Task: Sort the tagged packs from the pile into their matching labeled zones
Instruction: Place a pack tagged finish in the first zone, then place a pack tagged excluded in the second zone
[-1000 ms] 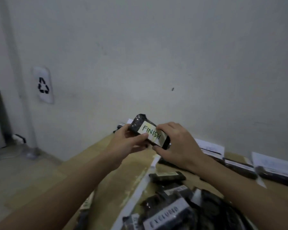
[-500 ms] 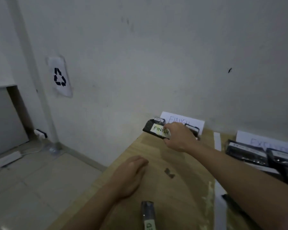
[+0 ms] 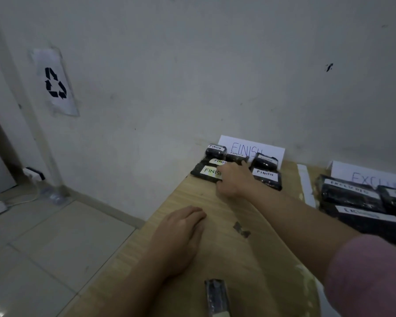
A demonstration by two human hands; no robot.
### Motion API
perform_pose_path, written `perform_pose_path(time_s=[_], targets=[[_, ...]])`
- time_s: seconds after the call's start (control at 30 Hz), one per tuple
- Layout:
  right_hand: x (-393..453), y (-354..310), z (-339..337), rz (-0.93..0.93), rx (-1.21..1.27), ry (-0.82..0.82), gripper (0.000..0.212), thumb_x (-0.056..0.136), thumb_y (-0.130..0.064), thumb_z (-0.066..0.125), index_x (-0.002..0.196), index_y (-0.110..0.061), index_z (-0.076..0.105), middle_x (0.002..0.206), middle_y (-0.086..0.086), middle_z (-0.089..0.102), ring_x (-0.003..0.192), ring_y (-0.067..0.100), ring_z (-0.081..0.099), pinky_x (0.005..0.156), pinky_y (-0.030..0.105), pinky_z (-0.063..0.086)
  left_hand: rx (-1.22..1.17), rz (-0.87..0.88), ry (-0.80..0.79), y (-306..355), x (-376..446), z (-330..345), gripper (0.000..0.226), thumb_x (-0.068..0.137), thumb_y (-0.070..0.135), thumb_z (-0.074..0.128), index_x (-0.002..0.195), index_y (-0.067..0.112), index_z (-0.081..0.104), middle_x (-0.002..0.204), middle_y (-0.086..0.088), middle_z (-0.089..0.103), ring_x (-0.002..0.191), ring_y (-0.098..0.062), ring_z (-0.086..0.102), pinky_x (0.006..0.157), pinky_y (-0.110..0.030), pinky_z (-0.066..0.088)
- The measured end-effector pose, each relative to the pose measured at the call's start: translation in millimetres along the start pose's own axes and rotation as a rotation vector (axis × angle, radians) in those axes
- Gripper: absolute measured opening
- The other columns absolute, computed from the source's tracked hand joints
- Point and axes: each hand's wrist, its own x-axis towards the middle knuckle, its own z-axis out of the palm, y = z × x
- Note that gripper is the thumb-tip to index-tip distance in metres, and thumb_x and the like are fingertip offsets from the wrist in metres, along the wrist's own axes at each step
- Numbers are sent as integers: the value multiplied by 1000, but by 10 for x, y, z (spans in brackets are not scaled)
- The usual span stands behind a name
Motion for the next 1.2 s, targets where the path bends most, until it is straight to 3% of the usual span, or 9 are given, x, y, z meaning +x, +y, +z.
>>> perform_pose_path(time_s=[0.1, 0.2, 0.33, 0.6, 0.73, 0.83, 0.97, 1.07, 1.2], targets=[[-54, 37, -73, -41, -39, -26, 33, 85, -23, 52, 116, -10, 56, 123, 9, 54, 118, 25, 49, 113, 53, 8, 8, -14, -15, 15, -1, -23, 54, 88, 45, 25, 128, 22, 54, 134, 10, 52, 125, -7, 44, 105, -20, 31], [-236, 126, -261, -146, 34, -38, 46, 88, -26, 55, 131, -14, 48, 136, 9, 48, 128, 26, 41, 113, 47, 20, 22, -29, -81, 19, 36, -81, 56, 88, 48, 24, 126, 20, 55, 133, 7, 53, 121, -10, 48, 102, -20, 34], [-733, 222, -556, -277, 132, -64, 35, 87, -19, 57, 121, -12, 57, 121, 7, 59, 112, 23, 52, 94, 36, 43, 56, -78, -212, 140, 107, -219, 32, 95, 25, 42, 122, 16, 55, 127, 1, 55, 117, -19, 51, 98, -30, 40], [-1966, -202, -768, -736, 28, -179, 50, 84, -7, 57, 132, -21, 50, 136, 2, 45, 118, 21, 46, 90, 41, 45, 123, -134, -205, 564, -185, -567, 33, 93, 11, 43, 123, 12, 54, 130, -6, 54, 121, -20, 48, 98, -27, 35], [-2307, -402, -611, -919, -112, -153, 59, 76, -15, 68, 130, -28, 47, 132, 2, 41, 112, 22, 45, 77, 41, 51, 101, -140, -173, 688, -488, -643, 35, 91, 6, 44, 124, 11, 54, 128, -6, 55, 119, -20, 50, 97, -23, 34], [-2444, -471, -567, -999, -205, -147, 45, 81, -12, 64, 124, -21, 56, 124, 7, 46, 105, 25, 48, 76, 42, 50, 54, -152, -192, 771, -687, -697, 38, 90, 1, 43, 127, 11, 51, 129, -6, 54, 119, -19, 49, 98, -21, 35], [-2499, -304, -687, -1169, -186, 141, 26, 70, 1, 66, 93, -9, 69, 97, 11, 64, 82, 25, 58, 52, 30, 51, -317, -319, -148, 1010, -774, -780, 30, 95, 7, 43, 121, 14, 55, 118, -4, 59, 104, -13, 57, 85, -20, 42], [-2569, -77, -963, -1179, -159, 342, 30, 72, 2, 63, 98, -11, 69, 106, 11, 66, 85, 21, 54, 51, 27, 49, -878, -509, -174, 1331, -736, -908, 23, 96, 33, 44, 105, 24, 63, 93, 5, 68, 80, -9, 66, 69, -26, 48], [-2725, 348, -1320, -1085, -243, 381, 42, 79, -1, 39, 110, -11, 66, 119, 16, 62, 80, 26, 65, 53, 33, 55, -1117, -414, -65, 1697, -541, -1008, 24, 92, 30, 48, 103, 16, 65, 84, 4, 71, 72, -9, 67, 60, -19, 49]])
